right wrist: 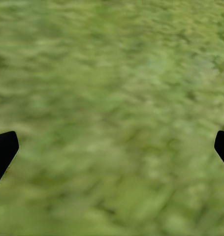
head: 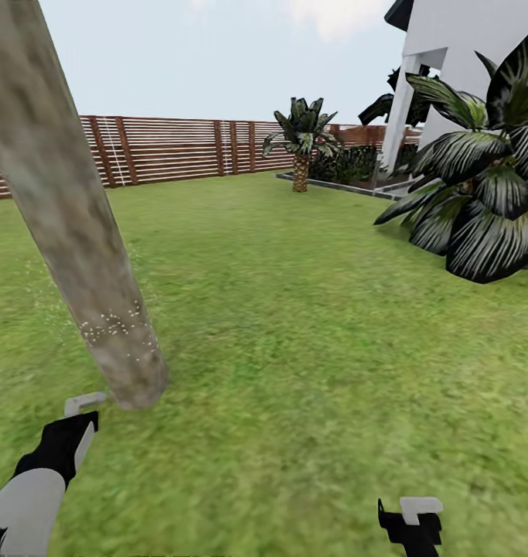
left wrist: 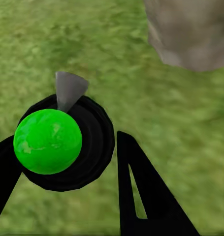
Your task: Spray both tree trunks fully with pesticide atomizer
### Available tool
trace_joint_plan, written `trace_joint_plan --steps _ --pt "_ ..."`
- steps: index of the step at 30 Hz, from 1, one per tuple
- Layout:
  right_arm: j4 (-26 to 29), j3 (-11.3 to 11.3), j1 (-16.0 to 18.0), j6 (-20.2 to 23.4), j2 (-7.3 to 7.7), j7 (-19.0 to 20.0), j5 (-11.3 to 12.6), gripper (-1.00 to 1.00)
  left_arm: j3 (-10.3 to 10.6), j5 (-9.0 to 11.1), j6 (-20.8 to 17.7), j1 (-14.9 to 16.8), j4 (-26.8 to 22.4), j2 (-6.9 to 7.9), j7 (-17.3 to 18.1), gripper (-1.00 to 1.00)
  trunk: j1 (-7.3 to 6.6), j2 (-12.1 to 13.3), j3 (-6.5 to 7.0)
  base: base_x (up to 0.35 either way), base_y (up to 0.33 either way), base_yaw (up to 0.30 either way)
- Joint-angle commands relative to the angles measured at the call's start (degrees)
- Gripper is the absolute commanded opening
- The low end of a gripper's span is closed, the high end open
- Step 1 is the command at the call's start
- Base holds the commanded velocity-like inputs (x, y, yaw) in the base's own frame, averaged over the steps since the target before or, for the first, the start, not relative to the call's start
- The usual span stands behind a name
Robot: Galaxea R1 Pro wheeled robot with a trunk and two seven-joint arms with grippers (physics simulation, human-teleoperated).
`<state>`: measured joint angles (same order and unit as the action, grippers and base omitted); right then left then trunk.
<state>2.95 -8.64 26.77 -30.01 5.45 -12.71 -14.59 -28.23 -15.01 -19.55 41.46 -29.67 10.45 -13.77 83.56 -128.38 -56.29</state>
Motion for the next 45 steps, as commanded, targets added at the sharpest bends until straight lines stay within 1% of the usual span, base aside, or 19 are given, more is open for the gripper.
trace_joint_plan --steps 1,2,3,5,6,8,11,13,16,17,19,20,22,23,25,27,29,34,45 --pt "-0.06 -0.41 0.03 -0.17 0.00 -0.21 -0.61 1.00 -0.16 -0.47 -2.72 3.75 -0.14 -0.47 0.32 -1.00 -0.01 -0.02 -0.05 0.000 0.000 0.025" --pt "-0.07 -0.41 0.03 -0.21 0.00 -0.21 -0.61 1.00 -0.09 -0.40 -5.81 6.68 -0.18 -0.33 0.78 -1.00 -0.01 -0.02 -0.05 0.000 0.000 0.008" --pt "-0.06 -0.41 0.03 -0.18 0.05 -0.21 -0.61 1.00 0.24 -0.39 -7.57 9.22 -0.20 0.00 1.39 -1.00 -0.01 -0.02 -0.05 0.000 0.000 0.003" --pt "-0.05 -0.41 0.03 -0.18 0.08 -0.21 -0.61 1.00 0.68 -0.44 -8.75 11.95 -0.21 0.64 2.01 -1.00 -0.01 -0.02 -0.05 0.000 0.000 0.001" --pt "-0.05 -0.41 0.03 -0.18 0.08 -0.21 -0.61 1.00 0.88 -0.42 -9.10 13.38 -0.17 1.54 2.30 -1.00 -0.01 -0.02 -0.05 0.000 0.000 0.000" --pt "-0.05 -0.41 0.03 -0.16 0.17 -0.21 -0.61 1.00 3.47 -0.46 -10.02 16.45 -0.20 3.31 3.90 -1.00 -0.01 -0.02 -0.05 0.000 0.000 0.000" --pt "-0.06 -0.41 0.03 -0.17 0.24 -0.21 -0.61 1.00 4.67 -0.48 -12.43 17.82 -0.27 5.40 7.83 -1.00 -0.01 -0.02 -0.05 0.000 0.000 0.000" --pt "-0.13 -0.41 0.03 -0.17 0.28 -0.21 -0.68 1.00 4.99 -1.36 -13.38 18.23 -0.30 8.13 11.34 -1.00 -0.01 -0.02 -0.05 0.000 0.000 0.000" --pt "-0.11 -0.41 0.03 -0.17 0.34 -0.21 -0.63 1.00 5.02 -2.46 -13.50 18.36 -0.37 9.01 11.76 -1.00 -0.01 -0.02 -0.05 0.000 0.000 0.000" --pt "-0.11 -0.41 0.03 -0.18 0.35 -0.21 -0.63 1.00 5.02 -3.35 -13.55 18.38 -0.34 9.38 11.92 -1.00 -0.01 -0.02 -0.05 0.000 0.000 0.000" --pt "-0.07 -0.41 0.03 -0.17 0.35 -0.21 -0.62 1.00 5.42 -4.49 -13.54 18.35 -0.31 9.42 13.76 -1.00 -0.01 -0.02 -0.05 0.000 0.000 0.000" --pt "-0.06 -0.41 0.03 -0.15 0.31 -0.21 -0.62 1.00 6.72 -4.92 -13.56 18.29 -0.31 9.40 15.58 -1.00 -0.01 -0.02 -0.05 0.000 0.000 0.000" --pt "-0.05 -0.41 0.03 -0.14 0.27 -0.21 -0.62 1.00 10.94 -5.27 -13.67 18.39 -0.44 8.99 18.02 -1.00 -0.01 -0.02 -0.05 0.000 0.000 0.010" --pt "-0.05 -0.41 0.03 -0.15 0.27 -0.21 -0.62 1.00 11.70 -5.27 -13.74 18.51 -1.27 8.68 18.31 -1.00 -0.01 -0.02 -0.05 0.000 0.000 0.112" --pt "-0.05 -0.41 0.03 -0.15 0.26 -0.21 -0.61 1.00 12.08 -5.23 -14.51 19.19 -2.84 8.45 18.45 -1.00 -0.01 -0.02 -0.05 0.000 0.000 0.203" --pt "-0.05 -0.41 0.03 -0.15 0.26 -0.21 -0.61 1.00 12.26 -5.16 -17.42 20.09 -4.50 8.49 18.62 -1.00 -0.01 -0.02 -0.05 0.000 0.000 0.250" --pt "-0.05 -0.41 0.03 -0.17 0.26 -0.21 -0.61 1.00 12.30 -5.17 -18.50 20.32 -5.13 8.55 18.68 -1.00 -0.01 -0.02 -0.05 0.000 0.000 0.153" --pt "-0.05 -0.41 0.03 -0.15 0.26 -0.21 -0.61 1.00 12.42 -5.17 -18.74 19.76 -5.62 8.57 18.78 -1.00 -0.01 -0.02 -0.05 0.012 -0.025 0.025" --pt "-0.05 -0.41 0.03 -0.14 0.26 -0.21 -0.61 1.00 12.35 -5.21 -18.78 19.78 -5.66 8.53 18.74 -1.00 -0.01 -0.02 -0.05 0.106 -0.241 0.000"
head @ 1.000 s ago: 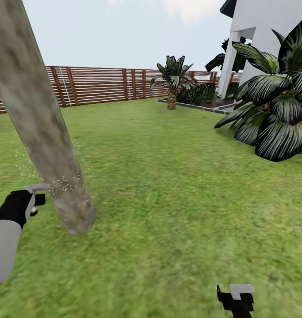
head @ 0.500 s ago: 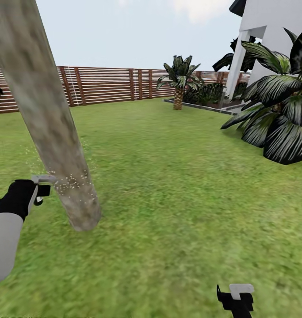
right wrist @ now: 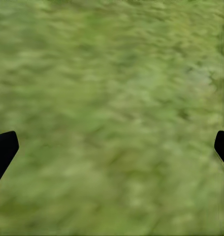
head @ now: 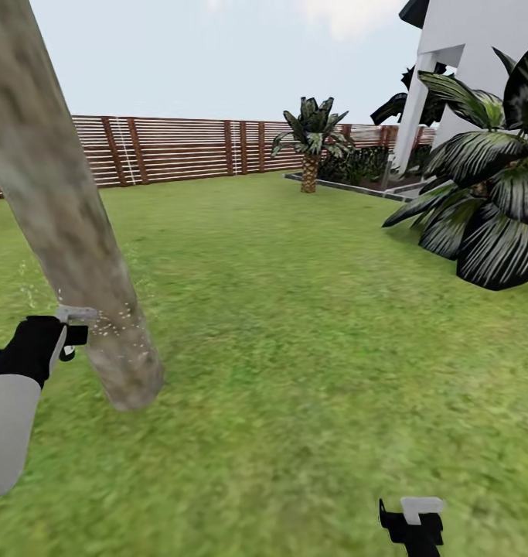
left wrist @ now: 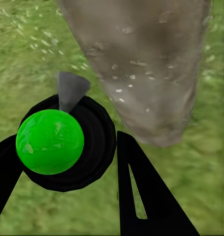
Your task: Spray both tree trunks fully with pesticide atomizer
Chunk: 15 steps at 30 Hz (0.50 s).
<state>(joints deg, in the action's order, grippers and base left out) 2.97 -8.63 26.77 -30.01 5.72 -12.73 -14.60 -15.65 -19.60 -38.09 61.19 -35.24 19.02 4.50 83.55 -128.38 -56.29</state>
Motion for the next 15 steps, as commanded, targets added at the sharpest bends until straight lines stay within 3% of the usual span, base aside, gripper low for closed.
trace_joint_plan --steps 1,8,15 --pt "-0.07 -0.43 0.04 -0.14 -0.01 -0.19 -0.61 1.00 -0.20 -0.61 -0.23 0.05 -0.10 -0.04 0.45 -1.00 -0.01 -0.02 -0.05 0.015 -0.272 0.000" --pt "-0.07 -0.43 0.04 -0.14 -0.01 -0.19 -0.61 1.00 -0.15 -0.62 -0.14 -0.10 -0.10 -0.08 0.41 -1.00 -0.01 -0.02 -0.05 0.009 -0.274 0.000" --pt "-0.07 -0.43 0.04 -0.15 -0.01 -0.18 -0.61 1.00 -0.25 -0.63 -0.06 -0.11 -0.10 -0.21 0.35 -1.00 -0.01 -0.02 -0.05 0.102 -0.275 0.000"
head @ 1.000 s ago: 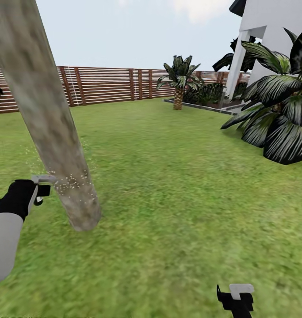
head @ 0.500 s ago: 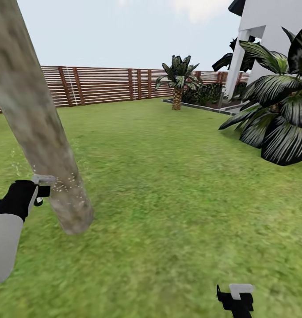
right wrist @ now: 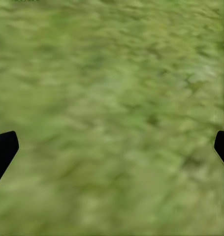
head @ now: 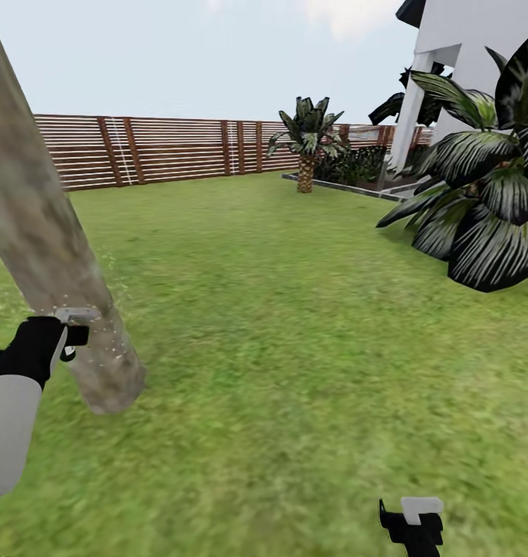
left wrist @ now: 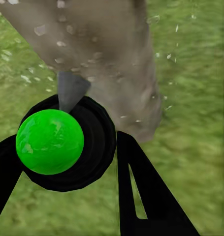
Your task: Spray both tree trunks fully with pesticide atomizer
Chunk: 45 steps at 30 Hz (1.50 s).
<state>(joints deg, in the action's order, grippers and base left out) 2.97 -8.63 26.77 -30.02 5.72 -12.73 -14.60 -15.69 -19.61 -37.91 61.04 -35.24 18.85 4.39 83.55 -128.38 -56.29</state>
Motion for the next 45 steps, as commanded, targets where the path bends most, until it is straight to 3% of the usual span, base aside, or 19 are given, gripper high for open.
trace_joint_plan --steps 1,7,10,16,19,21,23,25,27,29,30,31,32,33,35,38,41,45 --pt "-0.07 -0.42 0.04 -0.13 -0.01 -0.19 -0.61 1.00 -0.25 -0.62 -0.20 0.05 -0.10 -0.04 0.46 -1.00 0.00 -0.02 -0.05 0.032 -0.275 0.000" --pt "-0.07 -0.42 0.04 -0.13 -0.01 -0.19 -0.61 1.00 -0.45 -0.51 0.34 -0.87 0.05 0.17 0.56 -1.00 0.00 -0.02 -0.05 -0.167 -0.228 0.000" --pt "-0.07 -0.42 0.04 -0.14 -0.01 -0.18 -0.61 1.00 -0.62 -0.44 0.57 -3.39 0.12 0.21 0.54 -1.00 0.00 -0.02 -0.05 -0.274 -0.165 0.000" --pt "-0.07 -0.42 0.04 -0.14 -0.02 -0.19 -0.61 1.00 -0.82 -0.11 6.68 -9.19 1.03 0.11 0.59 -1.00 0.00 -0.02 -0.05 -0.284 -0.143 0.000" --pt "-0.07 -0.42 0.04 -0.13 -0.01 -0.14 -0.61 1.00 -0.76 2.49 7.90 -12.07 1.11 -0.05 0.78 -1.00 0.00 -0.02 -0.05 -0.285 -0.138 0.000" --pt "0.04 -0.42 0.04 -0.13 -0.01 -0.10 -0.61 1.00 -0.59 4.70 11.43 -15.13 1.16 -0.15 2.34 -1.00 0.00 -0.02 -0.05 -0.285 -0.135 0.000" --pt "0.25 -0.38 0.04 -0.13 -0.07 0.00 -0.64 1.00 -0.45 5.45 17.05 -18.39 1.59 -0.19 6.83 -1.00 0.00 -0.02 -0.05 -0.282 -0.128 0.000" --pt "0.48 0.00 0.04 -0.06 -0.31 0.17 -1.15 1.00 0.12 5.23 24.28 -22.17 2.72 -0.15 16.44 -1.00 0.00 -0.02 -0.05 -0.206 -0.087 0.000" --pt "2.56 2.80 0.04 -0.01 -0.58 0.29 -4.13 1.00 2.72 4.35 32.21 -24.42 3.48 -0.08 26.44 -1.00 0.00 -0.02 -0.05 -0.121 -0.026 0.000" --pt "6.37 6.64 0.04 0.15 -0.67 1.23 -8.61 1.00 5.94 2.95 37.02 -25.97 3.66 -0.03 35.61 -1.00 0.00 -0.02 -0.05 -0.048 -0.008 0.000" --pt "7.34 8.05 0.04 0.23 -0.72 2.93 -10.36 1.00 7.44 2.07 38.45 -26.54 3.65 -0.03 39.38 -1.00 0.00 -0.02 -0.05 -0.021 -0.004 0.000" --pt "8.49 9.51 0.04 0.48 -0.87 7.32 -12.47 1.00 9.59 0.69 39.99 -27.03 3.64 -0.05 43.92 -1.00 0.00 -0.02 -0.05 -0.011 -0.002 0.000" --pt "9.24 10.08 0.04 0.95 -0.97 10.79 -13.47 1.00 10.91 -0.21 40.60 -27.22 3.62 -0.08 45.95 -1.00 0.00 -0.02 -0.05 -0.007 -0.001 0.000" --pt "11.09 10.67 0.07 3.46 -1.08 19.61 -14.95 1.00 14.26 -2.53 41.28 -27.41 3.61 -0.11 48.24 -1.00 0.00 -0.02 -0.05 -0.003 0.000 0.000" --pt "15.22 10.98 0.33 7.32 -1.13 30.92 -15.95 1.00 19.82 -5.38 41.71 -27.51 3.58 -0.24 49.48 -1.00 0.00 -0.02 -0.05 -0.001 0.000 0.000" --pt "23.85 11.14 0.60 11.30 -1.33 44.62 -16.33 1.00 27.17 -6.87 41.76 -27.46 3.03 -1.90 50.89 -1.00 0.00 -0.02 -0.05 0.000 0.000 0.000" --pt "29.04 11.19 0.65 14.20 -1.55 53.69 -16.41 1.00 28.99 -7.08 41.74 -27.33 2.65 -2.94 51.58 -1.00 0.00 -0.02 -0.05 0.000 0.000 0.000" --pt "30.60 11.31 0.65 14.87 -1.64 55.65 -16.37 1.00 29.27 -7.13 41.39 -27.13 2.48 -3.62 51.67 -1.00 0.00 -0.02 -0.05 0.000 0.000 0.000"
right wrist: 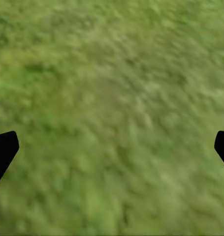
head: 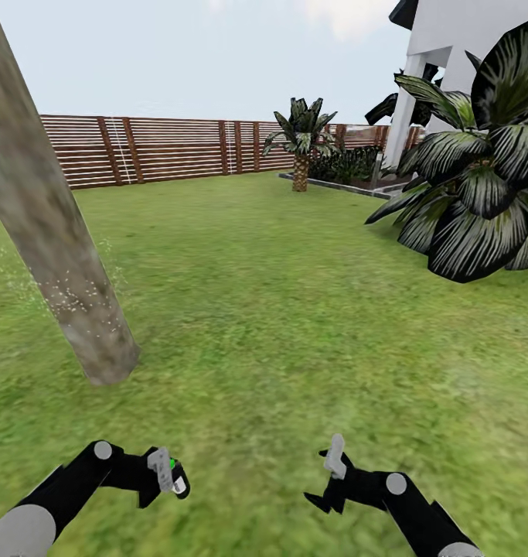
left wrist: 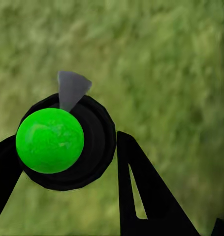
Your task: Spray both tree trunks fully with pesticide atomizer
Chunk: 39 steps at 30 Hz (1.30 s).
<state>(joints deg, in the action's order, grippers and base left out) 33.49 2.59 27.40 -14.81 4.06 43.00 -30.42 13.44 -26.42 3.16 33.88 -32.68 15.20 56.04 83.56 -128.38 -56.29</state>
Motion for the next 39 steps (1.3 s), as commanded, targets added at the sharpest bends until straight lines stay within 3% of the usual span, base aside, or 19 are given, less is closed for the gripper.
trace_joint_plan --steps 1,2,3,5,8,10,11,13,15,18,22,30,39 --pt "1.29 1.53 0.06 -0.19 -0.33 0.71 -0.59 1.00 0.22 -0.53 0.11 0.12 -0.04 -0.72 0.03 -1.00 -0.01 -0.02 -0.05 0.000 0.000 0.000" --pt "1.78 3.29 0.04 -0.14 -0.48 1.30 -0.60 -1.00 0.28 -0.69 0.03 0.20 0.02 -1.31 0.00 -1.00 -0.01 -0.02 -0.05 0.000 0.000 0.000" --pt "2.38 5.34 0.03 -0.12 -0.55 1.76 -0.56 -1.00 0.32 -0.98 -0.02 0.36 0.04 -2.08 -0.02 -1.00 -0.01 -0.02 -0.05 0.000 0.000 0.000" --pt "3.74 7.16 0.06 0.25 -0.64 2.33 -0.49 -1.00 0.35 -3.12 -0.81 0.52 0.16 -3.48 -0.04 -1.00 -0.01 -0.02 -0.05 0.000 0.000 0.000" --pt "7.14 7.93 0.10 2.17 -1.71 3.63 -0.50 -1.00 0.36 -7.54 -3.85 0.57 0.09 -6.13 0.01 -1.00 -0.01 -0.02 -0.05 0.000 0.000 0.000" --pt "8.73 8.08 0.11 3.98 -3.72 4.67 -0.66 -1.00 0.36 -10.63 -4.63 0.59 0.07 -8.43 0.03 -1.00 -0.01 -0.02 -0.05 0.000 0.000 0.000" --pt "8.96 8.10 0.11 4.32 -4.29 4.83 -0.79 -1.00 0.36 -11.31 -4.70 0.60 0.07 -8.88 0.06 -1.00 -0.01 -0.02 -0.05 0.000 0.000 0.000" --pt "10.10 8.13 0.15 4.88 -5.94 6.13 -3.97 -1.00 0.36 -13.06 -4.79 0.65 0.04 -9.96 0.76 -1.00 -0.01 -0.02 -0.05 0.000 0.000 0.000" --pt "10.89 8.13 0.18 5.08 -8.04 7.93 -9.37 -1.00 0.36 -14.15 -5.24 0.75 -0.01 -10.57 1.66 -1.00 -0.01 -0.02 -0.05 0.000 0.000 0.000" --pt "11.23 8.14 0.21 5.13 -9.68 8.48 -11.58 -1.00 0.36 -14.92 -6.04 1.01 -0.02 -11.57 1.95 -1.00 -0.01 -0.02 -0.05 0.000 0.000 0.000" --pt "13.23 8.10 0.39 5.22 -10.09 8.59 -11.90 -1.00 0.36 -18.47 -6.34 1.10 -0.02 -13.51 1.98 -1.00 -0.01 -0.02 -0.05 0.000 0.000 0.000" --pt "14.92 8.05 0.54 5.23 -10.55 8.59 -11.69 -1.00 0.25 -19.31 -6.48 1.15 -0.08 -15.69 1.63 -1.00 -0.01 -0.02 -0.05 0.000 0.000 0.000" --pt "14.94 8.05 0.63 5.20 -10.56 8.59 -11.68 -1.00 -0.06 -18.43 -6.24 1.94 -0.19 -16.68 1.77 -1.00 -0.01 -0.02 -0.05 0.000 0.000 0.000"
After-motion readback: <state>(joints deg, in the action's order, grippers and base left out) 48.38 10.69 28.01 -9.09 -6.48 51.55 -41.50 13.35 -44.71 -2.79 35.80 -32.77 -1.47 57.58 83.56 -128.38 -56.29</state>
